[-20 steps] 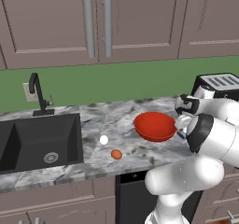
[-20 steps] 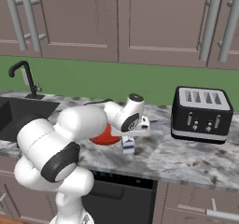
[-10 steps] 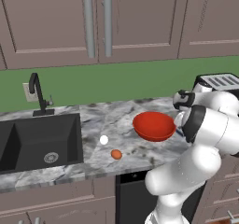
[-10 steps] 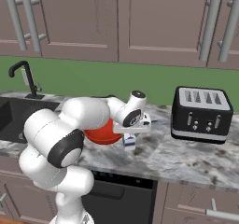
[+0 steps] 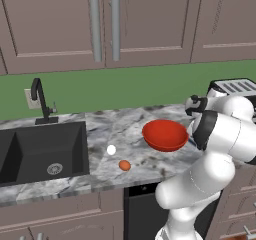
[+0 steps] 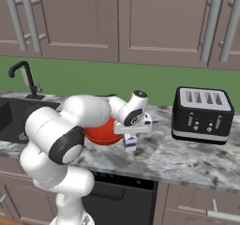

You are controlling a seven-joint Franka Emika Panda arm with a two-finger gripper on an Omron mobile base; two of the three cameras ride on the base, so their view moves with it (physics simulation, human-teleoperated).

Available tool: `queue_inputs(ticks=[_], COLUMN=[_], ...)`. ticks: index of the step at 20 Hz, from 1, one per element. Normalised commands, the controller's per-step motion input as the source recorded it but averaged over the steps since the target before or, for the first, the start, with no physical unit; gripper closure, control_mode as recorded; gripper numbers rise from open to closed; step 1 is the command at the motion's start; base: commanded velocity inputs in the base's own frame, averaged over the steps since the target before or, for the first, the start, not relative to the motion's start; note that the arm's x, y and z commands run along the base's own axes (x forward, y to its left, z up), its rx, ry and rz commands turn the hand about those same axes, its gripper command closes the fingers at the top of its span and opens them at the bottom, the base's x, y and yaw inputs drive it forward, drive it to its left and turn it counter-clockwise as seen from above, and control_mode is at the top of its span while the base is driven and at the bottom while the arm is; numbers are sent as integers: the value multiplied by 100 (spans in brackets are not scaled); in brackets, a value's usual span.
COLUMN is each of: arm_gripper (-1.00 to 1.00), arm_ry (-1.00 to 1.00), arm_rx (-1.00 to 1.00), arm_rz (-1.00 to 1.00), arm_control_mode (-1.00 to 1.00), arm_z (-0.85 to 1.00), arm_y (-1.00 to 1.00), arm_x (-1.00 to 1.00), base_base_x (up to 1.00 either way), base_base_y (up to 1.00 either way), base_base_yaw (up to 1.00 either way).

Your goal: Gather the eggs and milk located in the vicinity of the sink area and place them right next to the bowl.

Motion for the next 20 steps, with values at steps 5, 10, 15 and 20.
queue_inputs(ticks=[5, 10, 15, 20], arm_gripper=[-100, -100, -100, -100], arm_ry=[0, 0, -3, -5], arm_rx=[0, 0, 0, 0], arm_rz=[5, 4, 3, 3], arm_control_mode=[-100, -100, -100, -100], arm_z=[0, 0, 5, 17], arm_y=[0, 0, 0, 0], arm_x=[0, 0, 0, -3], base_base_x=[0, 0, 0, 0], base_base_y=[0, 0, 0, 0], base_base_yaw=[0, 0, 0, 0])
